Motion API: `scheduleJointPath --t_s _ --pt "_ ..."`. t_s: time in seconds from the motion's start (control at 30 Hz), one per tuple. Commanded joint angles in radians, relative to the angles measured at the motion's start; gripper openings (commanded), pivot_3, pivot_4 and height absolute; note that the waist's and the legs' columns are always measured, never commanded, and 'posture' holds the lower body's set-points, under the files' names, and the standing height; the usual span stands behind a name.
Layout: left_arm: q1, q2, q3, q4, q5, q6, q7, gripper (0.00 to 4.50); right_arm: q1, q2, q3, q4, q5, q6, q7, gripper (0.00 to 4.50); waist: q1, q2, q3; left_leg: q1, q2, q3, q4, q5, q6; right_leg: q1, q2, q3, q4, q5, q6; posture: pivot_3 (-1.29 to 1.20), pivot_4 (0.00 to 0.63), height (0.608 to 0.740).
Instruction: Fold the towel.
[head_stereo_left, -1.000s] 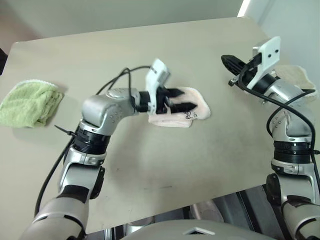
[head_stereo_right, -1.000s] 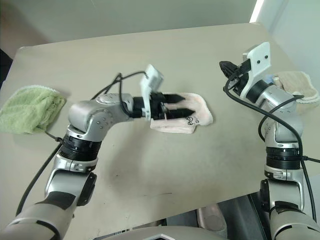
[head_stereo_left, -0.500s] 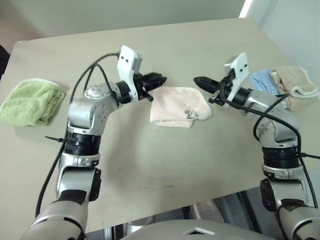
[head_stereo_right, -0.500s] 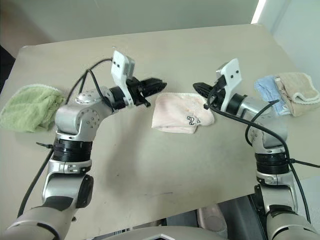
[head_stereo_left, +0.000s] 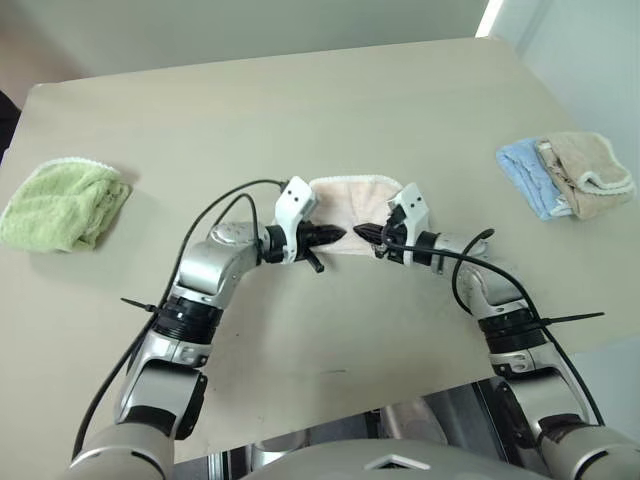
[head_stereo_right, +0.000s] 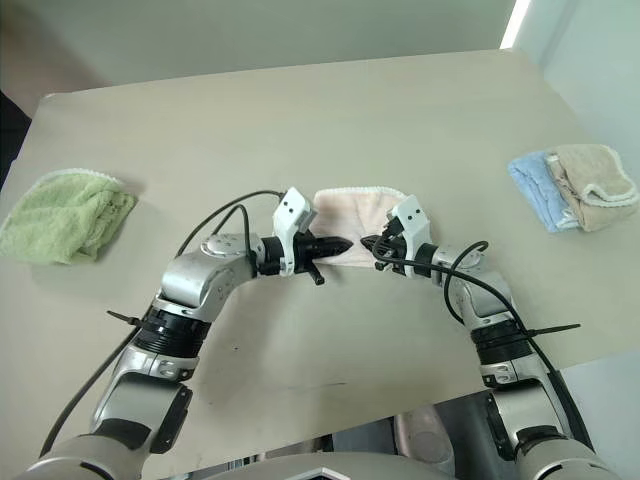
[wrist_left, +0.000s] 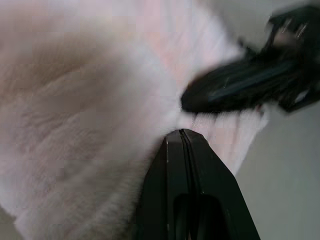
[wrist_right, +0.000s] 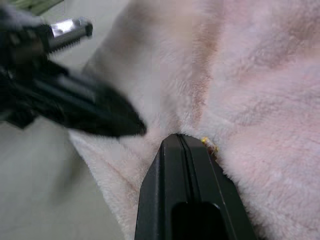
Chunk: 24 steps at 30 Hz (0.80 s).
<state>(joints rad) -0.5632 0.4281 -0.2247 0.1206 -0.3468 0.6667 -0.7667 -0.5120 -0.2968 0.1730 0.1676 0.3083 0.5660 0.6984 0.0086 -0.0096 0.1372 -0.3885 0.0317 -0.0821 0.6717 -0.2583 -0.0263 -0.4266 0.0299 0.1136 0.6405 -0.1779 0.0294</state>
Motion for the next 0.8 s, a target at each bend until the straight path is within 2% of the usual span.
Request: scheduleJointPath --t_s 0.03,0.1,0.2,0.27,0.33,0.4,0.53,0.63,0.8 --pt "0.018 0.010 -0.021 0.017 0.043 -0.021 -0.014 0.02 0.020 -0.006 -0.010 0.046 -0.032 -0.004 -0.021 0.00 -0.001 0.000 0.000 0.002 0.000 0.000 0.000 -0.001 0.001 0.003 0.000 0.000 0.000 -0.003 -0.004 0.00 0.150 0.740" --pt "0.022 -0.004 0.012 0.009 0.023 -0.015 -0.010 0.02 0.022 -0.014 -0.028 0.004 -0.021 -0.014 -0.023 0.00 0.000 0.000 0.000 0.005 0.000 0.000 0.000 -0.002 0.003 0.006 0.000 0.000 0.000 -0.005 -0.008 0.00 0.150 0.740" --pt "0.006 -0.067 0.158 -0.027 -0.099 0.012 0.019 0.02 0.019 -0.033 -0.063 -0.089 0.009 -0.022 -0.012 0.00 0.002 0.000 0.000 0.005 -0.001 0.001 0.000 -0.002 0.003 0.007 -0.001 0.000 0.000 -0.005 -0.008 0.00 0.150 0.740" --pt "0.002 -0.088 0.207 -0.045 -0.140 0.030 0.026 0.02 0.019 -0.039 -0.072 -0.116 0.016 -0.022 -0.010 0.00 0.003 0.000 0.000 0.003 -0.002 0.001 0.000 -0.002 0.003 0.005 -0.001 0.000 -0.001 -0.005 -0.008 0.00 0.150 0.740" --pt "-0.027 -0.116 0.339 -0.085 -0.250 0.084 0.084 0.02 0.007 -0.063 -0.112 -0.190 0.032 -0.025 -0.014 0.00 0.002 0.000 0.000 0.002 -0.001 0.002 0.000 -0.002 0.003 0.004 -0.001 0.000 -0.001 -0.005 -0.008 0.00 0.150 0.740" --pt "-0.048 -0.124 0.436 -0.113 -0.330 0.131 0.137 0.02 -0.005 -0.083 -0.150 -0.249 0.055 -0.015 -0.013 0.00 0.002 0.000 0.000 0.000 -0.001 0.003 0.000 -0.001 0.002 0.001 -0.001 0.000 0.000 -0.005 -0.008 0.00 0.150 0.740" --pt "-0.045 -0.093 0.525 -0.144 -0.421 0.231 0.192 0.02 -0.027 -0.125 -0.191 -0.325 0.093 0.025 0.000 0.00 -0.001 0.000 0.000 0.000 0.000 0.004 -0.001 0.001 -0.001 0.000 0.000 0.001 -0.001 -0.002 -0.001 0.00 0.150 0.740" --pt "-0.044 -0.069 0.544 -0.124 -0.444 0.317 0.250 0.61 -0.042 -0.156 -0.207 -0.337 0.120 0.045 0.021 0.59 -0.001 0.000 0.000 0.001 0.000 0.004 -0.003 0.001 -0.002 0.000 0.000 0.001 -0.001 -0.002 0.000 0.00 0.150 0.740" --pt "-0.030 -0.051 0.529 -0.103 -0.465 0.432 0.278 2.28 -0.059 -0.177 -0.203 -0.308 0.110 0.027 0.032 2.23 0.002 0.000 0.000 0.000 0.000 0.004 -0.003 0.001 -0.002 0.000 0.000 0.001 -0.002 -0.002 0.000 0.00 0.150 0.740"
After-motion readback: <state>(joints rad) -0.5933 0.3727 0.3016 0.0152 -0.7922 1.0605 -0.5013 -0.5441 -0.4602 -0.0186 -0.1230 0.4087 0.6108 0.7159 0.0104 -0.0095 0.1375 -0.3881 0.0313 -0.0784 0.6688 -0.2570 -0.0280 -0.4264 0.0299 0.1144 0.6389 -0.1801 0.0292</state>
